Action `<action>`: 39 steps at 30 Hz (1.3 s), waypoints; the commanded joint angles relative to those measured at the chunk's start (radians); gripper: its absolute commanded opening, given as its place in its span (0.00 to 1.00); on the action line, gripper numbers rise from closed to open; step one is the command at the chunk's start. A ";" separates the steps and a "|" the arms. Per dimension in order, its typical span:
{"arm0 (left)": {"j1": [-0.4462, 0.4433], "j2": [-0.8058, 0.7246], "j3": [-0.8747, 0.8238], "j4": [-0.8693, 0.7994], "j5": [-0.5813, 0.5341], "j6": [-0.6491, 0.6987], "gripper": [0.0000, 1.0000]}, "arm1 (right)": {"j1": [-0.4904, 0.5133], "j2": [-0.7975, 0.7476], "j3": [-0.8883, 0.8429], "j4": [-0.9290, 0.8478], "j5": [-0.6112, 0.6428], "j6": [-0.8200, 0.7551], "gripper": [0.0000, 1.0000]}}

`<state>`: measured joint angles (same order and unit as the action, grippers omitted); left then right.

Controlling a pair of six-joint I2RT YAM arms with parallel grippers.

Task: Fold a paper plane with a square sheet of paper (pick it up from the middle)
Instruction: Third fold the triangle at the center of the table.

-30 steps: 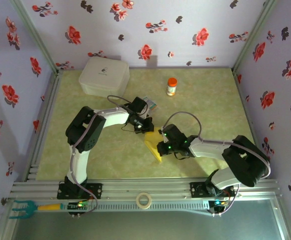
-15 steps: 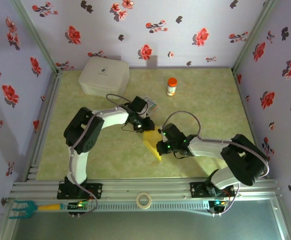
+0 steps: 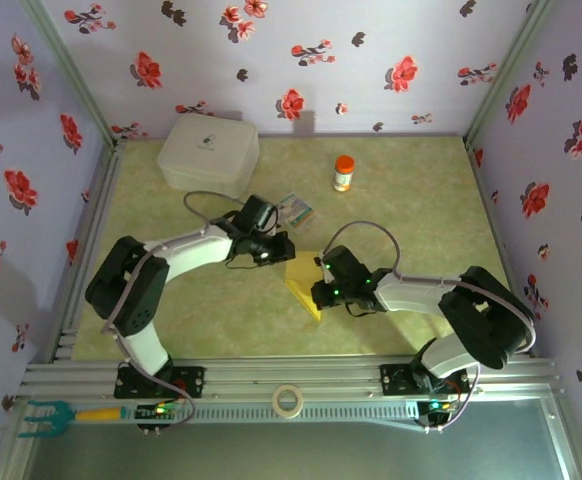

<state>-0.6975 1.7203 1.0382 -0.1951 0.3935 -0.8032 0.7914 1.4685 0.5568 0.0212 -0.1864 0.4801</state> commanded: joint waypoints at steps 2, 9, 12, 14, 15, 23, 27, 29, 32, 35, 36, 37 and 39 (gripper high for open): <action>-0.030 -0.058 -0.099 0.168 0.086 -0.105 0.09 | -0.011 0.025 0.006 -0.022 0.006 -0.008 0.01; -0.084 -0.032 -0.186 0.308 0.103 -0.197 0.04 | -0.014 0.028 0.005 -0.022 0.002 -0.006 0.01; -0.095 -0.015 -0.221 0.369 0.117 -0.238 0.02 | -0.014 0.027 0.006 -0.022 0.002 -0.006 0.01; -0.102 -0.011 -0.243 0.413 0.125 -0.258 0.00 | -0.015 0.028 0.006 -0.023 0.001 -0.005 0.01; -0.102 -0.008 -0.249 0.427 0.129 -0.265 0.00 | -0.015 0.029 0.006 -0.024 0.002 -0.004 0.01; -0.106 0.021 -0.291 0.478 0.146 -0.289 0.00 | -0.015 0.028 0.007 -0.025 0.002 -0.001 0.01; -0.109 0.036 -0.301 0.503 0.149 -0.297 0.00 | -0.015 0.025 0.003 -0.024 0.001 -0.001 0.01; -0.110 0.043 -0.302 0.499 0.149 -0.297 0.00 | -0.015 0.026 0.002 -0.024 -0.002 0.001 0.01; -0.109 0.055 -0.305 0.476 0.140 -0.282 0.00 | -0.015 0.025 0.002 -0.022 -0.005 0.000 0.01; -0.108 0.059 -0.303 0.415 0.119 -0.246 0.00 | -0.016 0.027 0.003 -0.023 -0.008 0.000 0.01; -0.108 0.060 -0.303 0.401 0.112 -0.237 0.00 | -0.016 0.025 0.003 -0.023 -0.008 0.000 0.01; -0.109 0.064 -0.303 0.392 0.105 -0.229 0.00 | -0.016 0.023 0.003 -0.022 -0.010 -0.001 0.01; -0.109 0.076 -0.302 0.383 0.098 -0.218 0.00 | -0.016 0.021 0.002 -0.021 -0.010 0.000 0.02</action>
<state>-0.7998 1.7721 0.7486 0.2390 0.5140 -1.0657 0.7853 1.4738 0.5568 0.0292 -0.1963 0.4801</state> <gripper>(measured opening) 0.046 0.058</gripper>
